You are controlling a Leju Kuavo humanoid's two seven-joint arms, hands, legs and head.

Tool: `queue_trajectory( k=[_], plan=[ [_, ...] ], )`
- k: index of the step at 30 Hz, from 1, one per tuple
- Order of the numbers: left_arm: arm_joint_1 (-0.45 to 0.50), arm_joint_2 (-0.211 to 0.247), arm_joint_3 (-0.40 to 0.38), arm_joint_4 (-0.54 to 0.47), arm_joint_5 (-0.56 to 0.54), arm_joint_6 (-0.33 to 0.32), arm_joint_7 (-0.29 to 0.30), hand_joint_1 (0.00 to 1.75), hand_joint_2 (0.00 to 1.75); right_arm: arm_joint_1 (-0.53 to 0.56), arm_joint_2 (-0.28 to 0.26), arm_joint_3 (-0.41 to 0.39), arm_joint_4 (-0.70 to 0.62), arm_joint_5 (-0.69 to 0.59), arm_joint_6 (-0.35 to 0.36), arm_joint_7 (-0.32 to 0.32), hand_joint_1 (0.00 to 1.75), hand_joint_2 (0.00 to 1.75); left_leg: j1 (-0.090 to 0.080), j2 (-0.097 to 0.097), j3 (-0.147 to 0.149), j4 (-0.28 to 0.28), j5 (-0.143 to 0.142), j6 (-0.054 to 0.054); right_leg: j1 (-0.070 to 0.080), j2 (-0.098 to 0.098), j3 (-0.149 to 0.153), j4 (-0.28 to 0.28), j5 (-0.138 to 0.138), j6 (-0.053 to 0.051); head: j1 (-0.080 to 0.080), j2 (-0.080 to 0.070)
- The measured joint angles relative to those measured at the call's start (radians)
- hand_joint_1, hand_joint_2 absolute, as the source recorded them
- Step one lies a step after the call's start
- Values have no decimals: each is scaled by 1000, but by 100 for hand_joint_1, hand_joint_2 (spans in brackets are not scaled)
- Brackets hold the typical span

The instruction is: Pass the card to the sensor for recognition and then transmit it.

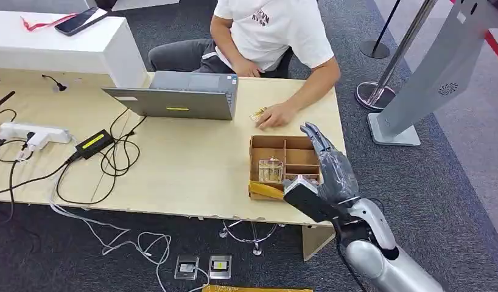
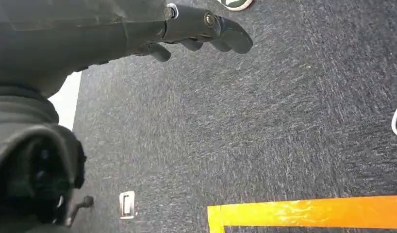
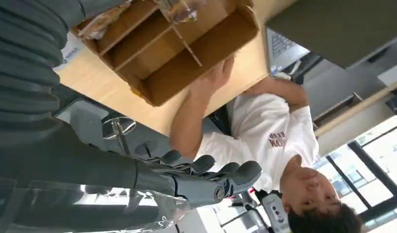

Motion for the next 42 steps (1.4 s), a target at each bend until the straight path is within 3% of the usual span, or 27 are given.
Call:
queue_trajectory(
  k=[5,11,17,27,42],
  plan=[
    [0,-1,19,0,-1,0,3,0,0,28,-8,1,-1,65,33,9,0,175,1,0,0,0,0,0,0,0,0,0,0,0,0,0],
    [0,-1,32,0,-18,0,9,0,0,40,-8,5,9,211,60,63,0,175,1,0,-1,0,0,0,0,0,0,0,0,0,0,0],
    [0,-3,48,0,-31,0,10,0,0,39,-9,24,32,435,132,169,0,175,1,0,-1,0,0,0,0,0,0,0,0,0,0,0],
    [1,-6,52,0,-40,0,31,0,0,38,-9,57,84,491,175,221,0,175,1,0,-1,0,0,0,0,0,0,0,0,0,0,0],
    [3,-6,53,-3,-35,0,45,0,0,39,-9,70,126,489,182,232,0,175,1,0,-1,0,0,0,0,0,0,0,0,0,0,0]
  ],
)
